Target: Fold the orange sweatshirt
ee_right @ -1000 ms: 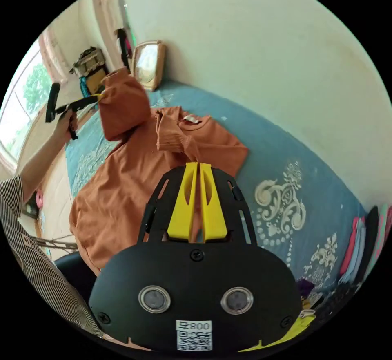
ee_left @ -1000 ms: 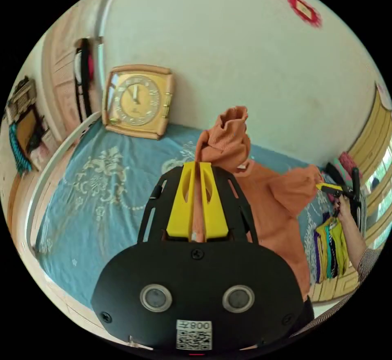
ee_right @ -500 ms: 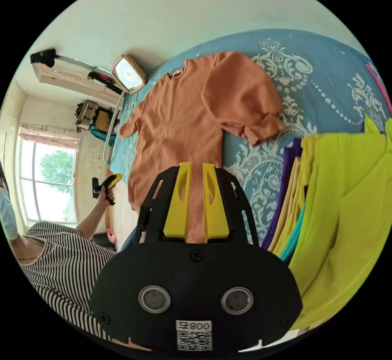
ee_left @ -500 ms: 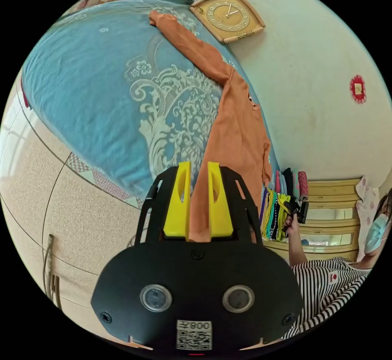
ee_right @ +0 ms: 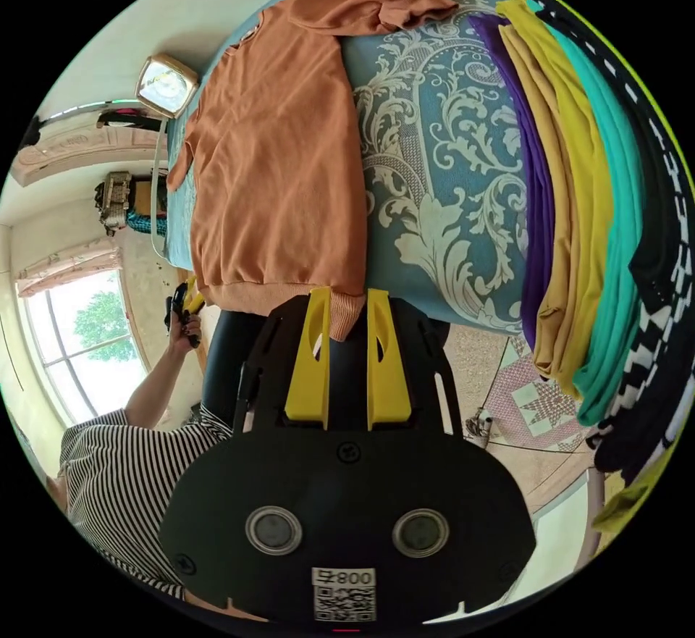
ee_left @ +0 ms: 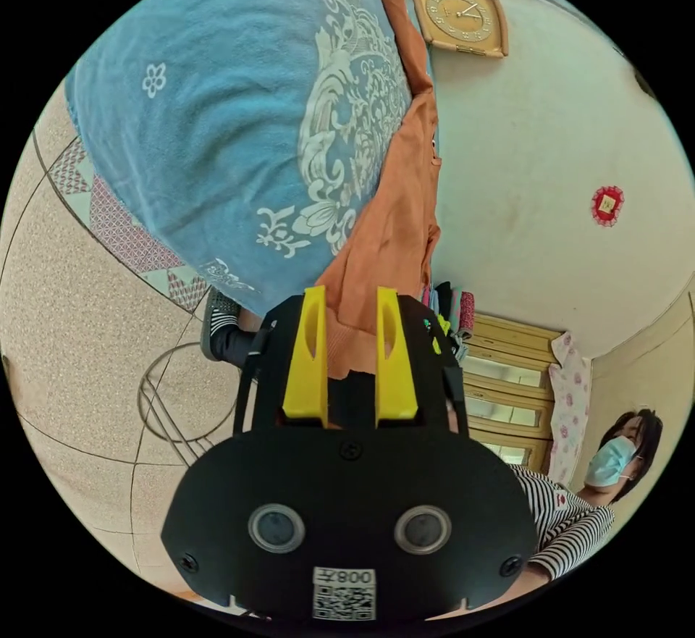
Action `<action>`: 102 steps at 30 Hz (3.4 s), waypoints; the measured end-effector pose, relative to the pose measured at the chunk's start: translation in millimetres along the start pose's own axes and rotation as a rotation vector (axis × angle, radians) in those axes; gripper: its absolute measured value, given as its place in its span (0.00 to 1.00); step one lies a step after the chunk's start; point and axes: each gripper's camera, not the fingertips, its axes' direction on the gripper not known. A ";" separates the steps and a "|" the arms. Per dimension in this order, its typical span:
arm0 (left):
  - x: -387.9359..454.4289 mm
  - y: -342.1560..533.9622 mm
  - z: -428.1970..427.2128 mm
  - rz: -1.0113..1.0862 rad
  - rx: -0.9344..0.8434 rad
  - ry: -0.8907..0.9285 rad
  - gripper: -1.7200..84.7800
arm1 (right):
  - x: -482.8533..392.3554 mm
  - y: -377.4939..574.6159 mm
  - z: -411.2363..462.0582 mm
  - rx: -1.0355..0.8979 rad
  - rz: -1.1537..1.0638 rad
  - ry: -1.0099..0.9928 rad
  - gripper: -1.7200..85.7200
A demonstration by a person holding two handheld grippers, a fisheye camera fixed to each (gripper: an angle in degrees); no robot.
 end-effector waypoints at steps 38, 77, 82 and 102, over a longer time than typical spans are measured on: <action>54.7 123.3 53.2 0.308 0.065 -0.066 0.04 | -82.6 100.1 -17.4 0.158 -0.126 0.187 0.02; 381.6 81.7 772.3 1.351 -0.449 -0.609 0.09 | -46.7 -28.7 13.1 0.486 -0.088 0.029 0.09; 396.6 66.3 831.5 1.397 -0.479 -0.675 0.10 | -19.4 -58.6 11.6 0.576 0.021 -0.019 0.12; 414.2 -42.7 821.6 1.233 -0.472 -0.400 0.04 | -23.0 -66.9 -20.6 0.706 -0.005 -0.045 0.02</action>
